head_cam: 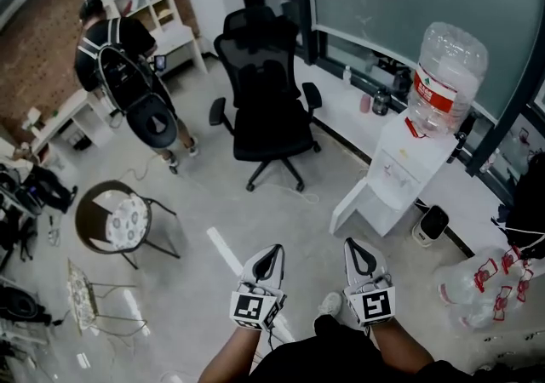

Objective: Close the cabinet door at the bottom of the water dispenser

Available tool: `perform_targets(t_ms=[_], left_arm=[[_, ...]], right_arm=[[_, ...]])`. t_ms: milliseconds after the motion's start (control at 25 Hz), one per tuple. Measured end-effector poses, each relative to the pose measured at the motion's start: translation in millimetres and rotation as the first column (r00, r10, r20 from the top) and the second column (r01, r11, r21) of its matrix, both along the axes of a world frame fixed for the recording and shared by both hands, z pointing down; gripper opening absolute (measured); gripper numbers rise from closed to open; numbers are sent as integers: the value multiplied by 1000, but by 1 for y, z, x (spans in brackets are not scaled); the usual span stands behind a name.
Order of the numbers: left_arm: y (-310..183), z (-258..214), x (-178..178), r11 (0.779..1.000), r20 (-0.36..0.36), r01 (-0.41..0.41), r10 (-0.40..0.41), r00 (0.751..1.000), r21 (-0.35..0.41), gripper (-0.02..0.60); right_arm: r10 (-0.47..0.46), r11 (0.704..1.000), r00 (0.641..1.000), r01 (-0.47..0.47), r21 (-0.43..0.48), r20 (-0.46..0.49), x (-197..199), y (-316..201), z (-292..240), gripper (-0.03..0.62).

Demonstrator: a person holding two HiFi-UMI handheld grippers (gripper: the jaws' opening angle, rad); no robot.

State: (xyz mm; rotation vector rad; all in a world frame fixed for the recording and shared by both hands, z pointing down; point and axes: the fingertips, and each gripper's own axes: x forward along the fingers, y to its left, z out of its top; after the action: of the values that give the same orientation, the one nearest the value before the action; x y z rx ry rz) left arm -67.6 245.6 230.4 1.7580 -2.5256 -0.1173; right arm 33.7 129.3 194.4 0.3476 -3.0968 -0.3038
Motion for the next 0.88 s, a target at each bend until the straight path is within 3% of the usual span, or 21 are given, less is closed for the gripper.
perform_targets(t_ms=[520,880], left_arm=[[-116,-5,-55,999,28,-28,28,999,-19,18],[-179,-4,-74,991,2,-132,132,991,-32,18]], right_arm=[[24,999,1000,-23,-34,6,-48,-113,6,3],[110,993,994,-111,-48,-18,-62,-161,16,3]])
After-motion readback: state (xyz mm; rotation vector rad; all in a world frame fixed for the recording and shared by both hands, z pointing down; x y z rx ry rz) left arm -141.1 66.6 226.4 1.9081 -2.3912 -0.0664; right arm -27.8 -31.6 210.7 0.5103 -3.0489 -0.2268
